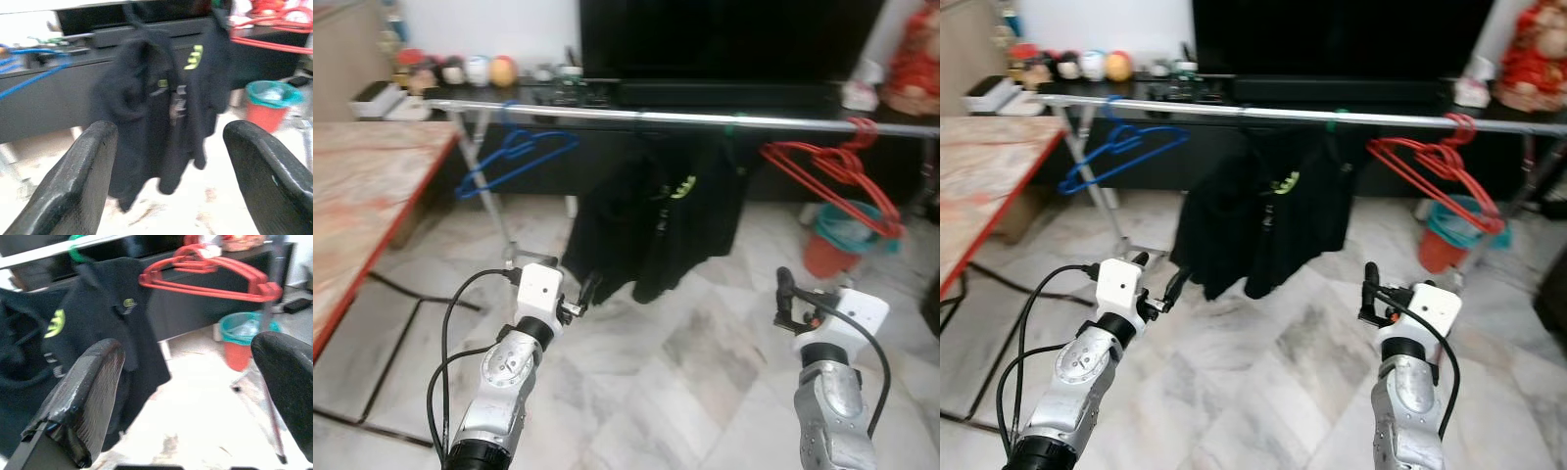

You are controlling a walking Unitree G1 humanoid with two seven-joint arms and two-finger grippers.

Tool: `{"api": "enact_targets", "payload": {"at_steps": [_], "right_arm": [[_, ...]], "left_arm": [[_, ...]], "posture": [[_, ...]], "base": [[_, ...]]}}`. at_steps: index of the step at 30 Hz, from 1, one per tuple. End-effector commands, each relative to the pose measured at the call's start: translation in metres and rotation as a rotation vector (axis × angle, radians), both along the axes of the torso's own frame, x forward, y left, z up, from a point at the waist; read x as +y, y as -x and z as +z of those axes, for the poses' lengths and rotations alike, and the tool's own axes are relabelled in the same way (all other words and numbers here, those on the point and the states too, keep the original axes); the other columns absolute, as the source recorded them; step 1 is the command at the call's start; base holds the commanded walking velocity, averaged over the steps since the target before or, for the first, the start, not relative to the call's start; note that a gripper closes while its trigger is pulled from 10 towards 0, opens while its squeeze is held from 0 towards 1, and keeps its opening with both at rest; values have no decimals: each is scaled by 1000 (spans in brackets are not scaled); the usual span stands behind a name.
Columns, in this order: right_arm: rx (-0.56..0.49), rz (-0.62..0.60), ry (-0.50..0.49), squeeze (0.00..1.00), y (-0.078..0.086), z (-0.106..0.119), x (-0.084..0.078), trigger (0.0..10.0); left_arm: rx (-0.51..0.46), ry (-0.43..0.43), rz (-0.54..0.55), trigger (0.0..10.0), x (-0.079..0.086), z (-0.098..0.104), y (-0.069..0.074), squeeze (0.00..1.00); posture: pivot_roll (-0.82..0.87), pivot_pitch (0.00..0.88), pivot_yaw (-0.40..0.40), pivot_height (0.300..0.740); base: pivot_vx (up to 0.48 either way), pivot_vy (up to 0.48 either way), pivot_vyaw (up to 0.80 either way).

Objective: Hang hanger

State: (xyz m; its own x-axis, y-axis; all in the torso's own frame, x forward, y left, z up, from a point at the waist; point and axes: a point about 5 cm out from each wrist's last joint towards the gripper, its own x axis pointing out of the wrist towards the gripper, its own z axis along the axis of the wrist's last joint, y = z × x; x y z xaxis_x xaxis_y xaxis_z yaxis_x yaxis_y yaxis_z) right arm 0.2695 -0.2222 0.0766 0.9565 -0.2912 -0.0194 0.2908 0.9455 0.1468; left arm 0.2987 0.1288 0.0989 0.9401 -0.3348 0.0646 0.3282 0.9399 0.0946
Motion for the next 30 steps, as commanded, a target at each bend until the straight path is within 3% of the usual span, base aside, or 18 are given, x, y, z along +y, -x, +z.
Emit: {"api": "enact_targets", "payload": {"at_steps": [1, 7, 13, 30], "right_arm": [[20, 5, -9, 0, 1, -4, 3, 10000], [23, 22, -2, 0, -1, -5, 7, 10000], [20, 25, 0, 0, -1, -4, 8, 10000], [28, 31, 11, 0, 0, -6, 9, 10000]], "left_arm": [[0, -13, -6, 10000, 0, 1, 0, 0], [5, -1, 2, 10000, 0, 3, -2, 0], [7, -12, 4, 10000, -1, 3, -3, 0], [-2, -25, -13, 10000, -5, 4, -2, 0]], "posture": [[26, 0, 7, 740], [27, 0, 7, 740], [27, 0, 9, 740], [29, 0, 9, 740]], "base": [[0, 0, -763], [0, 0, -759], [0, 344, -756], [0, 0, -755]]}}
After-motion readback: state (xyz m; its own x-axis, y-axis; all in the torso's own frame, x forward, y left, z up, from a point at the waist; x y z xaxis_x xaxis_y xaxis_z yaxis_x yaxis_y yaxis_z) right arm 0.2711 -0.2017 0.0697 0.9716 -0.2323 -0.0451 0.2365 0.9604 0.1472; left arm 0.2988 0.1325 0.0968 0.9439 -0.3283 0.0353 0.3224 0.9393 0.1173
